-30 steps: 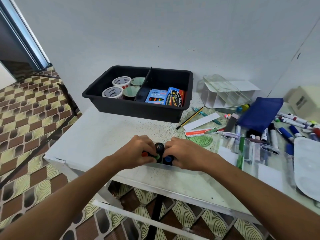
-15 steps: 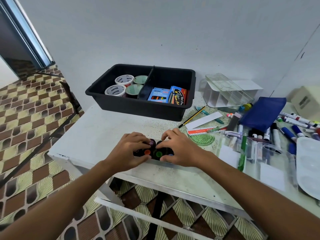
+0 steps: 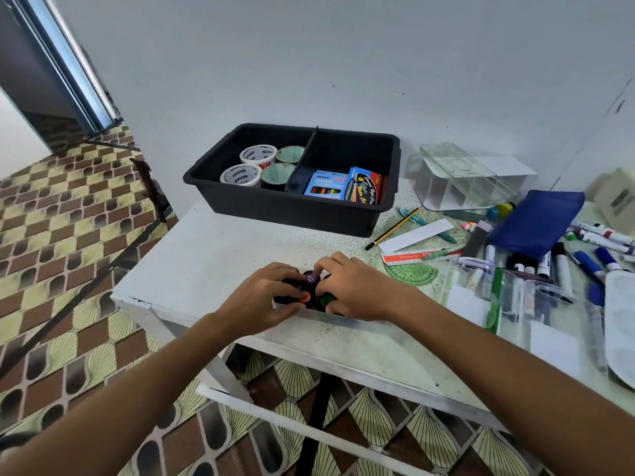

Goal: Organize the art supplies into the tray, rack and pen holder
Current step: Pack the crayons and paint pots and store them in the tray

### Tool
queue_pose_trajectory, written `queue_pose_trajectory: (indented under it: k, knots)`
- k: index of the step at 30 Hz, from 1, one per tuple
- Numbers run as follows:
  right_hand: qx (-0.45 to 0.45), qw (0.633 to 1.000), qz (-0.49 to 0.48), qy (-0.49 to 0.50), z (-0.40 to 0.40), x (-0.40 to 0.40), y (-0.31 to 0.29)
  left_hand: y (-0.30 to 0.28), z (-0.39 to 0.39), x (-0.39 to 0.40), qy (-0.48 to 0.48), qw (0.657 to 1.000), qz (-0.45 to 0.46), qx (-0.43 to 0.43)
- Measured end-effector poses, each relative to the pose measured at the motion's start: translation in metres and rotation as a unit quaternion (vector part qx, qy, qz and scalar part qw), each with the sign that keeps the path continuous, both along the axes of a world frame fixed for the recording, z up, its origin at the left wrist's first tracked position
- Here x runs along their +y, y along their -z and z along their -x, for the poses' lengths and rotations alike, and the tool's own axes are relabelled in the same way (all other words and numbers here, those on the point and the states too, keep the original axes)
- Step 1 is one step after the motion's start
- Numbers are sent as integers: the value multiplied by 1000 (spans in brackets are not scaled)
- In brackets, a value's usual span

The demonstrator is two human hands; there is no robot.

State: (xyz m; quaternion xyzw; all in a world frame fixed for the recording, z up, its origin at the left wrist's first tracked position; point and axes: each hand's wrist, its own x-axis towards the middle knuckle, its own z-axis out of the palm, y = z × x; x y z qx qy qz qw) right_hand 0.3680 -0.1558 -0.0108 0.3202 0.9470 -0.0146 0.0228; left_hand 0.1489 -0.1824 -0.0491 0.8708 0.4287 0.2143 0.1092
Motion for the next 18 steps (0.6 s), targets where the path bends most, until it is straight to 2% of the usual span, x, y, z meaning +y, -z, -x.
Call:
queue_pose_trajectory:
  k: [3,9,14,18]
  knots:
    - [31,999,35,15,-5,0,-1,-5,-3,2,11,1000,-16,-6]
    - [190,970,96,119,-41,1,-5,-20,-37,21,7,999,-29,-32]
    - [226,947,82,215,-116,3,-11,-28,-105,50,76,997,-10,-13]
    - [265,913,65,302,-192,-4,-18,-34,-189,66,150,988,10,-19]
